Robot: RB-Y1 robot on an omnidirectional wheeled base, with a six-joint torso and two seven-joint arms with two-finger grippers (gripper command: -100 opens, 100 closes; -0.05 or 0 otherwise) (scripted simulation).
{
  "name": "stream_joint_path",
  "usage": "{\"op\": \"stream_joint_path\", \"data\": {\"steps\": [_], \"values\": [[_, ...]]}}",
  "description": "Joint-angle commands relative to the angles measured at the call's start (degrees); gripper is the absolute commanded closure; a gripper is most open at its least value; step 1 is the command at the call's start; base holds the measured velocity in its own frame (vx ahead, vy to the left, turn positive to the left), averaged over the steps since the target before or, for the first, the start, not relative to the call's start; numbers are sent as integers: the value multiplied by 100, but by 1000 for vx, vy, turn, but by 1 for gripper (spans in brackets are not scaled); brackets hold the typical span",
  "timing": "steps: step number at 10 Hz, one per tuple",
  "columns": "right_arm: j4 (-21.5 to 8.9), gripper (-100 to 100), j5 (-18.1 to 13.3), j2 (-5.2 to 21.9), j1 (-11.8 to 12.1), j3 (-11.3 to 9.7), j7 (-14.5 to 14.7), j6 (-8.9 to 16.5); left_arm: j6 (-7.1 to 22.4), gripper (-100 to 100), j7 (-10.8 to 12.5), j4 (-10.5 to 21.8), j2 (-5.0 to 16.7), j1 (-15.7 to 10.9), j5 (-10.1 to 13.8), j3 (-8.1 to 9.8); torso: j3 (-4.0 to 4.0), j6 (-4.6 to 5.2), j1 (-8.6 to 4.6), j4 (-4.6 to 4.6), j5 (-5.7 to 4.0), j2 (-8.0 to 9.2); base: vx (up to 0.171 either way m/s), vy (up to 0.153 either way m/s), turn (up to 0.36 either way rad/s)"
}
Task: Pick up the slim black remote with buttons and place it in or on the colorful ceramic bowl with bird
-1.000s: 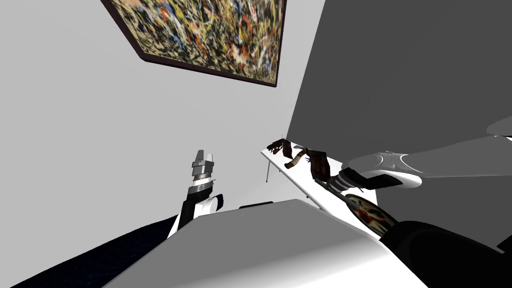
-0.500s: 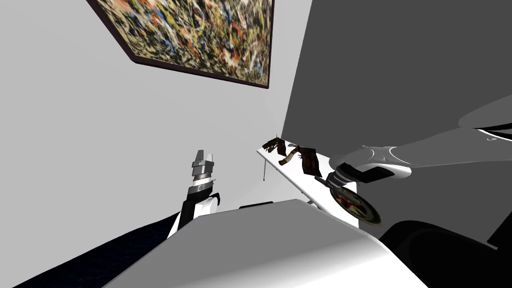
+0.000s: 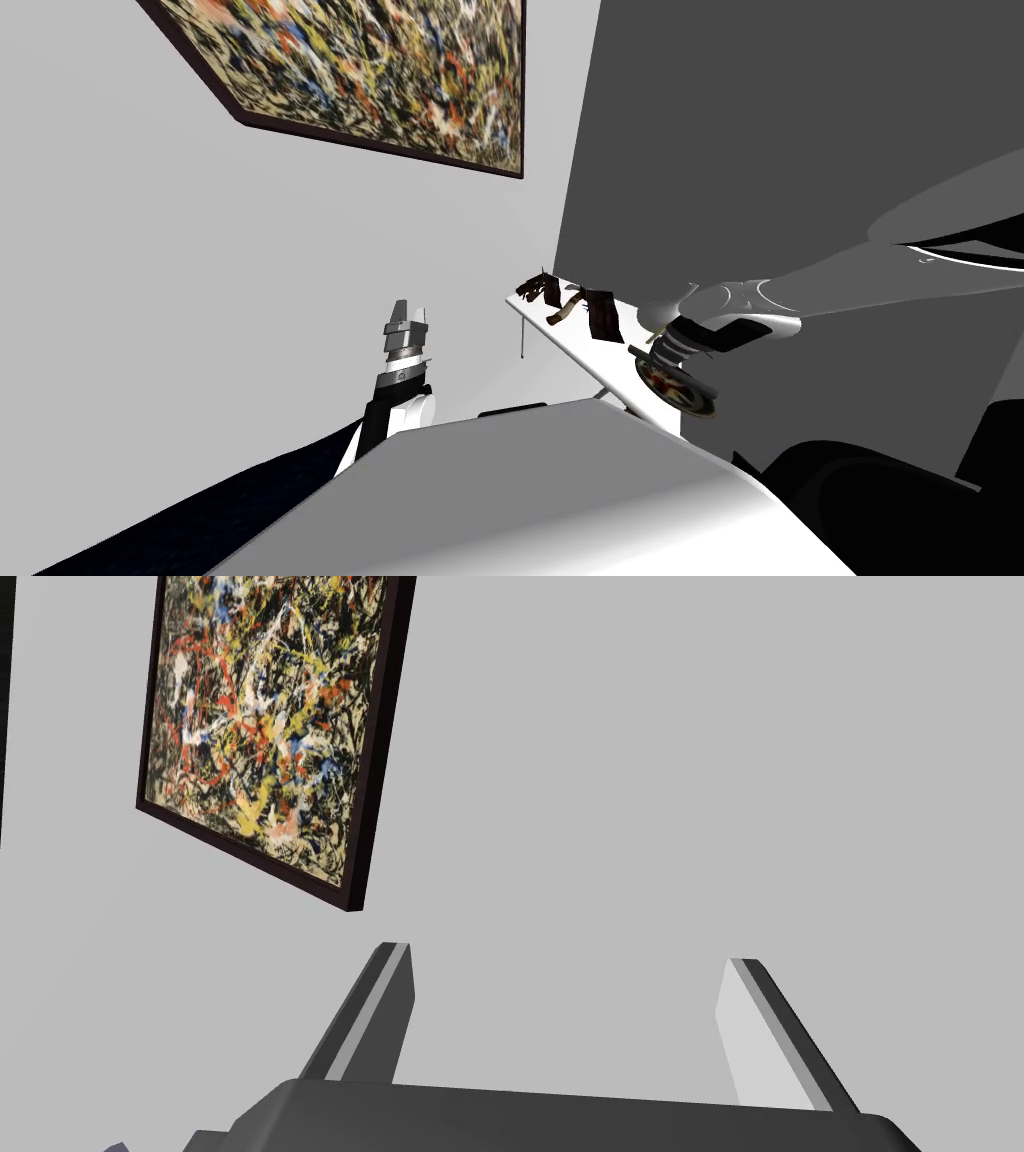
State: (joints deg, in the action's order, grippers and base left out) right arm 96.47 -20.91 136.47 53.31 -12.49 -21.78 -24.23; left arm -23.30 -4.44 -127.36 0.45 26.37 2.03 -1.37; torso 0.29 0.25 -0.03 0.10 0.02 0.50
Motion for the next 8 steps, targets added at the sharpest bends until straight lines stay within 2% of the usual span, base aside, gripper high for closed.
{"op": "stream_joint_path", "data": {"steps": [1, 2, 3, 4, 8], "values": [[-18, 100, 60, 202, -36, -26, -85, -116, 0, 0, 0, 0, 0, 0, 0, 0, 0, 0, 0, 0, 0, 0, -46, -50, -97], [-44, 100, 106, 294, -59, -34, -131, -206, 0, 0, 0, 0, 0, 0, 0, 0, -4, -1, 3, -1, -1, -7, -28, -44, -87], [-27, 100, 76, 238, -47, -30, -96, -138, 0, 0, 0, 0, 0, 0, 0, 0, -8, -1, 5, -3, -1, -15, -12, -20, -16], [-33, -100, 82, 248, -51, -35, -108, -157, 0, 0, 0, 0, 0, 0, 0, -1, -13, -5, 12, -5, -4, -23, 0, 0, 0], [-32, -100, 81, 246, -50, -36, -108, -155, 0, 0, 0, 0, -1, 0, 0, -1, -20, -7, 21, -8, -1, -33, 0, 0, 0]]}}
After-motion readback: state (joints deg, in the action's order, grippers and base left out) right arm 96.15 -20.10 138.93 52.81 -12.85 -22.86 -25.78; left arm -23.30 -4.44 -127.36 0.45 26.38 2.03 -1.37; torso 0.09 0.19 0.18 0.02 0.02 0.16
